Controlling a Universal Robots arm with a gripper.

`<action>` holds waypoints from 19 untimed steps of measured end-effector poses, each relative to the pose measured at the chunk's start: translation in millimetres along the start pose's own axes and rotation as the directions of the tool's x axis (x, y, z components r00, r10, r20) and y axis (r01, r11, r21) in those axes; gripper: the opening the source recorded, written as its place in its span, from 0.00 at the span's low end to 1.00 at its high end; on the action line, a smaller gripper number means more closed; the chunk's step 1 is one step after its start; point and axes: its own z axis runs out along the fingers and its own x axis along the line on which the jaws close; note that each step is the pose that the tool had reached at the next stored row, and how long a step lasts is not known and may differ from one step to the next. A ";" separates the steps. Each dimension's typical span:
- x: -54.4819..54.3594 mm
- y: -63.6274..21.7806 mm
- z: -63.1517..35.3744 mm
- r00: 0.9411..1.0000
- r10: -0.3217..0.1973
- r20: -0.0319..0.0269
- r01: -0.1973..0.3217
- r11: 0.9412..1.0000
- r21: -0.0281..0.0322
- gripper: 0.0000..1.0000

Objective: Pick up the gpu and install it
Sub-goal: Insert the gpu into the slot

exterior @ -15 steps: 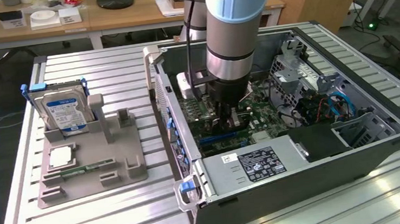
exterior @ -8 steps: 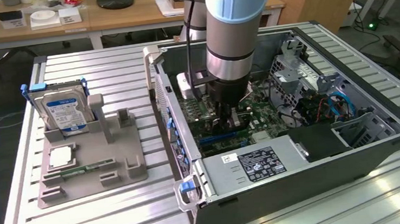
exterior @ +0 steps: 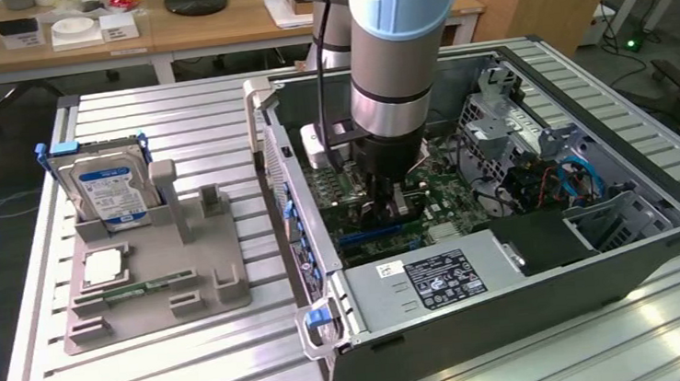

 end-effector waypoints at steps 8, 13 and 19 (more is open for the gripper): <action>-0.8 0.0 0.0 1.000 -0.001 -0.011 0.001 1.000 0.001 0.27; -2.7 0.1 0.2 1.000 -0.002 -0.024 0.002 1.000 0.001 0.27; -3.0 -0.3 0.2 1.000 -0.002 -0.025 0.002 1.000 0.001 0.27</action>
